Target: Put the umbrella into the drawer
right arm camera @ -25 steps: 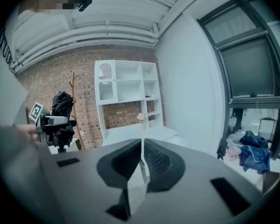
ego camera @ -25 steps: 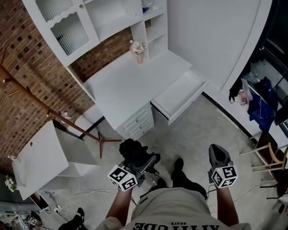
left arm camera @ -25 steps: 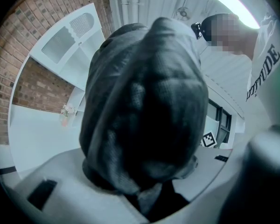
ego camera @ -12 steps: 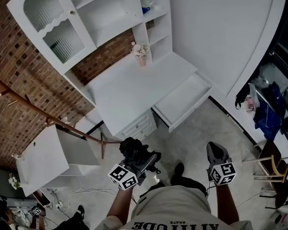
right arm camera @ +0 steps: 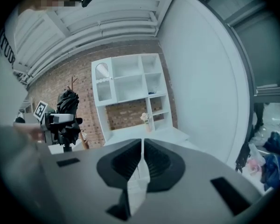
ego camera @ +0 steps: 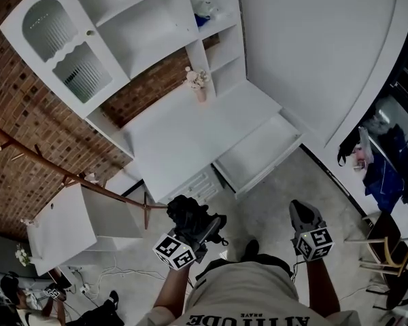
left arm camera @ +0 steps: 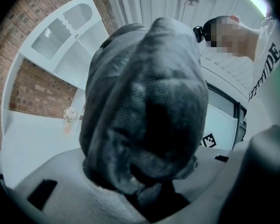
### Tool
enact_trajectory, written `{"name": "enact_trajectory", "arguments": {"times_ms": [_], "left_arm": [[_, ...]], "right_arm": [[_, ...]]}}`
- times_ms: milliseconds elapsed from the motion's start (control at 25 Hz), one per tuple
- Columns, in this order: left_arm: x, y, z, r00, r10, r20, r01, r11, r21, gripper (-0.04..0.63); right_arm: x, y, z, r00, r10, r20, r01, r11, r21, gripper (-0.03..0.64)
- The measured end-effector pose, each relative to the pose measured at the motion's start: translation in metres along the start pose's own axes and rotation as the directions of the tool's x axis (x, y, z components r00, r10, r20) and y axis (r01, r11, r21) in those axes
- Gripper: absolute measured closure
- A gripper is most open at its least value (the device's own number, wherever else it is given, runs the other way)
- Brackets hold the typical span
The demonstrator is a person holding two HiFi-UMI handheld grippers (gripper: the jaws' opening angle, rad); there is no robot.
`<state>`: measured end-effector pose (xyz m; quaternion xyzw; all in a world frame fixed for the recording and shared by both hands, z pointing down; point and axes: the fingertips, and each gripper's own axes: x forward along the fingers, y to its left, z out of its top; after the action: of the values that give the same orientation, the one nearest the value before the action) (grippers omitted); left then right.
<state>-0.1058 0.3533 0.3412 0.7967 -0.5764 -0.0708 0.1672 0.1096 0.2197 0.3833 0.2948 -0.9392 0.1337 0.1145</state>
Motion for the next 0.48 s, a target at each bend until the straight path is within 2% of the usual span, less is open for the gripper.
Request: {"name": "enact_trajectory", "arguments": {"times_ms": [160,480], "left_arm": [[0.022,0.004,0.005,1.000,0.028,0.012,-0.028,1.000,0.000,0.365],[0.055,0.005,0.001,1.000,0.013,-0.013,-0.013,1.000,-0.003,0.365]], "right_arm": [[0.009,-0.019,0.003,1.000,0.019,-0.015,-0.019,1.000,-0.007,0.580],[0.014,-0.050,0.007,1.000,0.004,-0.022,-0.004,1.000,0.015,0.580]]}}
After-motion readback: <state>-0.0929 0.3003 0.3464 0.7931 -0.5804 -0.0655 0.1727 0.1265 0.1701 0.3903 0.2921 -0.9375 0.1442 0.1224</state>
